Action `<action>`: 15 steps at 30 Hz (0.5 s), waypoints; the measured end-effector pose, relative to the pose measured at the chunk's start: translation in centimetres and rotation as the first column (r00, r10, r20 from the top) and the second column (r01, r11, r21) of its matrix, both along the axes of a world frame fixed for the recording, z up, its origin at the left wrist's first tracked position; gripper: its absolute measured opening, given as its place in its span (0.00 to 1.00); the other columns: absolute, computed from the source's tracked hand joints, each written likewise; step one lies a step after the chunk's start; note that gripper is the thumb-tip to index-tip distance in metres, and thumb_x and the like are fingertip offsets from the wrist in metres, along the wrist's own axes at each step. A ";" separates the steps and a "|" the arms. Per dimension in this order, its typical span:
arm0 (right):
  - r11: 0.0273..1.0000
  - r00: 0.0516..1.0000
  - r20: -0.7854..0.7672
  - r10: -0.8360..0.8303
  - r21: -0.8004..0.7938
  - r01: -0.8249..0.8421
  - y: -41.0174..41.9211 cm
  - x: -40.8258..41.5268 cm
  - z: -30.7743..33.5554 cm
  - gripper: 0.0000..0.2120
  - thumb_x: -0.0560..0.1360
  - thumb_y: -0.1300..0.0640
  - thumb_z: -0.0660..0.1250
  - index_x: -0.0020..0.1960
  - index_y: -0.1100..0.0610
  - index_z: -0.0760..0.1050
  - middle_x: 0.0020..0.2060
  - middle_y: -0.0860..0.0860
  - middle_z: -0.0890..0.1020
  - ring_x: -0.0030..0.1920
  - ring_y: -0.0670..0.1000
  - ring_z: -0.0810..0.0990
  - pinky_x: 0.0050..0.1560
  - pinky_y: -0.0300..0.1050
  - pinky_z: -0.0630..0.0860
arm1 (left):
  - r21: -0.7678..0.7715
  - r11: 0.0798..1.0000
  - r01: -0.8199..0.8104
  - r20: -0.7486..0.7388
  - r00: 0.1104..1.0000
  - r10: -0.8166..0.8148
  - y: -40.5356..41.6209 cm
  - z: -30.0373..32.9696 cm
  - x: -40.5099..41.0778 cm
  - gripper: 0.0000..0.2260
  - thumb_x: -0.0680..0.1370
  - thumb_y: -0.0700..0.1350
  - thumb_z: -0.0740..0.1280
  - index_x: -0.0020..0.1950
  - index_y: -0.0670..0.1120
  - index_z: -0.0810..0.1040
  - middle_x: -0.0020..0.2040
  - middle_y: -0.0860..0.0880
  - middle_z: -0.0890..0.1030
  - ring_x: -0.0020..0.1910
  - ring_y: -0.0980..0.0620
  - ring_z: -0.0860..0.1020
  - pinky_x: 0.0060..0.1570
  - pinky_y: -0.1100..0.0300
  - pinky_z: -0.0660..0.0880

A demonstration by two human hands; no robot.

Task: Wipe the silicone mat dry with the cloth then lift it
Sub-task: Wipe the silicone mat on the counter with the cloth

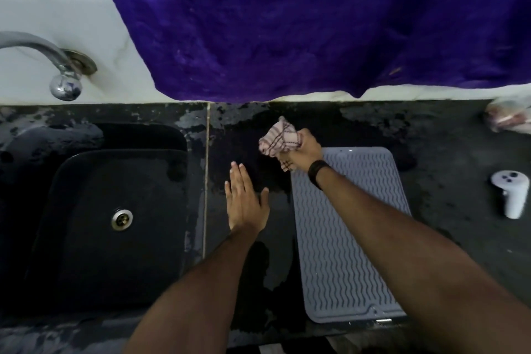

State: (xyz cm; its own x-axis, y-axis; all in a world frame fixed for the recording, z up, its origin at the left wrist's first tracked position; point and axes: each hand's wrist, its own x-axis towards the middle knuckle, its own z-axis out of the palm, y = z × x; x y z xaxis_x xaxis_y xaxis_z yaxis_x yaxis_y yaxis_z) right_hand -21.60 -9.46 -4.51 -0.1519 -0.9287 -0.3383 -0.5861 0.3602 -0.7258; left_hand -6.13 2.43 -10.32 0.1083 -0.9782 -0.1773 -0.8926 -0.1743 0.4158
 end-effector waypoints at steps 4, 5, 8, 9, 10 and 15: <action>0.977 0.950 0.228 -0.212 0.033 0.210 0.8 -5.8 1.6 0.32 0.63 0.60 0.81 0.63 0.59 0.69 0.56 0.54 0.81 0.57 0.54 0.80 0.58 0.53 0.79 | -0.044 0.978 0.203 -0.064 0.977 -0.206 -1.0 -0.2 -3.3 0.35 0.84 0.59 0.53 0.83 0.41 0.44 0.83 0.43 0.43 0.82 0.47 0.44 0.80 0.49 0.43; 0.969 0.933 0.266 -0.243 0.028 0.245 1.2 -6.8 2.0 0.34 0.63 0.60 0.81 0.64 0.60 0.68 0.57 0.53 0.80 0.57 0.52 0.79 0.58 0.51 0.78 | -0.050 0.969 0.244 -0.094 0.964 -0.248 -0.9 -0.5 -4.1 0.34 0.85 0.59 0.52 0.83 0.42 0.44 0.83 0.44 0.43 0.82 0.47 0.43 0.80 0.49 0.42; 0.946 0.876 0.369 -0.311 0.035 0.322 2.4 -8.8 2.5 0.33 0.65 0.52 0.81 0.64 0.56 0.69 0.55 0.48 0.80 0.54 0.48 0.80 0.50 0.42 0.79 | -0.030 0.946 0.322 -0.086 0.942 -0.323 -0.4 -1.7 -5.7 0.33 0.85 0.61 0.48 0.83 0.43 0.44 0.83 0.45 0.45 0.82 0.48 0.42 0.80 0.48 0.40; 0.946 0.870 0.379 -0.315 0.046 0.322 2.7 -9.0 2.4 0.31 0.66 0.49 0.80 0.63 0.53 0.70 0.54 0.47 0.81 0.54 0.47 0.81 0.50 0.42 0.79 | -0.025 0.944 0.329 -0.048 0.943 -0.330 -0.2 -2.1 -5.8 0.33 0.84 0.61 0.47 0.83 0.43 0.44 0.83 0.45 0.46 0.82 0.47 0.43 0.80 0.47 0.40; 0.951 0.882 0.362 -0.303 0.050 0.306 2.8 -9.0 2.3 0.29 0.66 0.46 0.79 0.62 0.51 0.71 0.53 0.46 0.81 0.54 0.47 0.81 0.49 0.42 0.79 | -0.031 0.944 0.330 -0.015 0.944 -0.330 -0.1 -2.4 -5.8 0.33 0.84 0.61 0.46 0.83 0.43 0.45 0.83 0.44 0.47 0.82 0.47 0.43 0.80 0.47 0.40; 0.990 0.981 0.138 -0.133 -0.021 0.137 2.1 -6.3 0.1 0.25 0.68 0.48 0.77 0.61 0.48 0.72 0.53 0.44 0.80 0.53 0.46 0.78 0.53 0.41 0.75 | -0.069 0.942 0.329 0.064 0.944 -0.325 -0.2 -2.9 -5.9 0.31 0.84 0.61 0.45 0.84 0.48 0.45 0.84 0.45 0.47 0.82 0.47 0.45 0.80 0.45 0.42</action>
State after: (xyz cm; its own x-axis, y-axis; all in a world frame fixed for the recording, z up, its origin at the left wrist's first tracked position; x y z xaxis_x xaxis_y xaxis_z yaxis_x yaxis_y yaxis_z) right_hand -27.92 -7.32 -4.39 -0.2312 -0.9130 -0.3361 -0.4287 0.4057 -0.8072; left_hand -12.00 2.27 -13.22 -0.2130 -0.9717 -0.1018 -0.9152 0.1619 0.3691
